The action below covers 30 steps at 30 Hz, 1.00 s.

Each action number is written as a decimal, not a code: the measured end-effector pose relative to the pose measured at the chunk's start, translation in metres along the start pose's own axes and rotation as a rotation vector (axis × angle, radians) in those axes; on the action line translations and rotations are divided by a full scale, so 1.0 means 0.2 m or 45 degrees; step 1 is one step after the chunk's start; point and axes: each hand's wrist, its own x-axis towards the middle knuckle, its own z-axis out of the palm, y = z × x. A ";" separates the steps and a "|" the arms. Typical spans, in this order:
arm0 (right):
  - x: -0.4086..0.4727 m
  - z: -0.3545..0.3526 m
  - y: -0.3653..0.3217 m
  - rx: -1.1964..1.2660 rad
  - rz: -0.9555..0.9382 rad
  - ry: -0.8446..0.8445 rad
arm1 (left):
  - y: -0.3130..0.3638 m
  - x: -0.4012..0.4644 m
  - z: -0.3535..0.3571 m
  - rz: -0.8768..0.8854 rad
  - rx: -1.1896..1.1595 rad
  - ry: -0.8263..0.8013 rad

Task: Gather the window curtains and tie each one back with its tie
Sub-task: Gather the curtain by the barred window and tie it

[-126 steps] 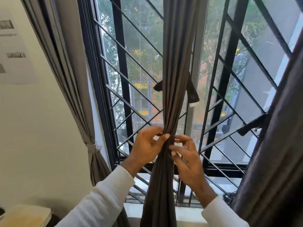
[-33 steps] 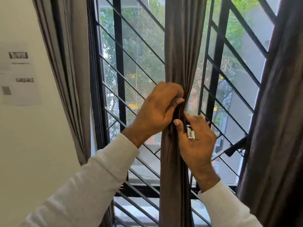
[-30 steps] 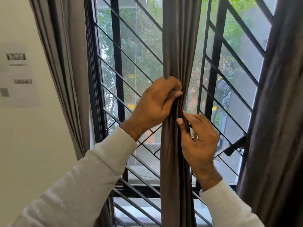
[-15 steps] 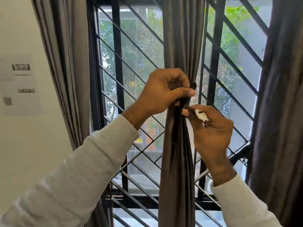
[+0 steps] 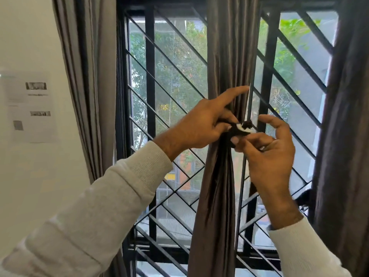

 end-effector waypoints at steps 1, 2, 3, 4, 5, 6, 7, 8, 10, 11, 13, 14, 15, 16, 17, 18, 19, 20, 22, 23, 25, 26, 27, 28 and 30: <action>0.03 -0.01 -0.01 -0.004 0.029 -0.011 | 0.00 0.00 0.00 0.012 0.018 -0.022; 0.05 -0.01 -0.01 -0.028 0.048 -0.029 | 0.00 0.01 -0.01 0.028 0.038 -0.043; 0.07 -0.01 -0.02 -0.069 0.056 -0.051 | -0.01 0.02 -0.01 0.043 0.059 -0.059; 0.09 -0.01 -0.03 -0.122 0.049 -0.074 | -0.02 0.02 -0.01 0.057 0.072 -0.073; 0.10 -0.01 -0.03 -0.173 0.033 -0.093 | -0.03 0.03 -0.01 0.065 0.075 -0.086; 0.11 -0.01 -0.04 -0.210 0.021 -0.101 | -0.03 0.03 -0.01 0.072 0.069 -0.093; 0.12 -0.02 -0.04 -0.228 0.017 -0.091 | -0.04 0.03 -0.01 0.087 0.067 -0.091; 0.13 -0.02 -0.04 -0.230 0.026 -0.066 | -0.04 0.03 -0.01 0.114 0.072 -0.076; 0.16 -0.03 -0.04 -0.217 0.065 -0.013 | -0.05 0.00 0.00 0.175 0.128 0.004; 0.18 -0.03 -0.04 -0.220 0.083 -0.004 | -0.05 -0.01 0.01 0.213 0.169 0.061; 0.19 -0.02 -0.04 -0.248 0.114 -0.017 | -0.06 -0.04 0.04 0.306 0.275 0.162; 0.20 -0.02 -0.04 -0.254 0.125 -0.026 | -0.07 -0.04 0.06 0.355 0.352 0.192; 0.21 -0.01 -0.04 -0.253 0.126 -0.038 | -0.09 -0.05 0.08 0.406 0.438 0.213; 0.21 -0.01 -0.05 -0.254 0.125 -0.057 | -0.11 -0.05 0.09 0.452 0.518 0.234; 0.21 -0.01 -0.05 -0.257 0.117 -0.082 | -0.14 -0.05 0.11 0.476 0.575 0.260; 0.21 -0.02 -0.05 -0.253 0.107 -0.119 | -0.16 -0.05 0.12 0.485 0.608 0.285; 0.21 -0.02 -0.05 -0.246 0.086 -0.166 | -0.18 -0.05 0.12 0.486 0.625 0.301; 0.20 -0.03 -0.05 -0.242 0.062 -0.218 | -0.19 -0.06 0.11 0.478 0.630 0.300; 0.19 -0.04 -0.04 -0.271 -0.010 -0.295 | -0.20 -0.06 0.11 0.435 0.604 0.259; 0.20 -0.04 -0.03 -0.300 -0.047 -0.309 | -0.20 -0.06 0.10 0.411 0.587 0.231; 0.21 -0.05 -0.02 -0.349 -0.079 -0.289 | -0.21 -0.06 0.11 0.372 0.574 0.177; 0.22 -0.05 -0.02 -0.372 -0.084 -0.255 | -0.21 -0.06 0.11 0.359 0.577 0.151; 0.24 -0.06 0.00 -0.404 -0.100 -0.210 | -0.21 -0.05 0.11 0.344 0.586 0.132; 0.25 -0.06 0.02 -0.435 -0.117 -0.180 | -0.22 -0.05 0.11 0.321 0.600 0.117; 0.26 -0.06 0.05 -0.493 -0.150 -0.175 | -0.22 -0.03 0.11 0.201 0.552 0.091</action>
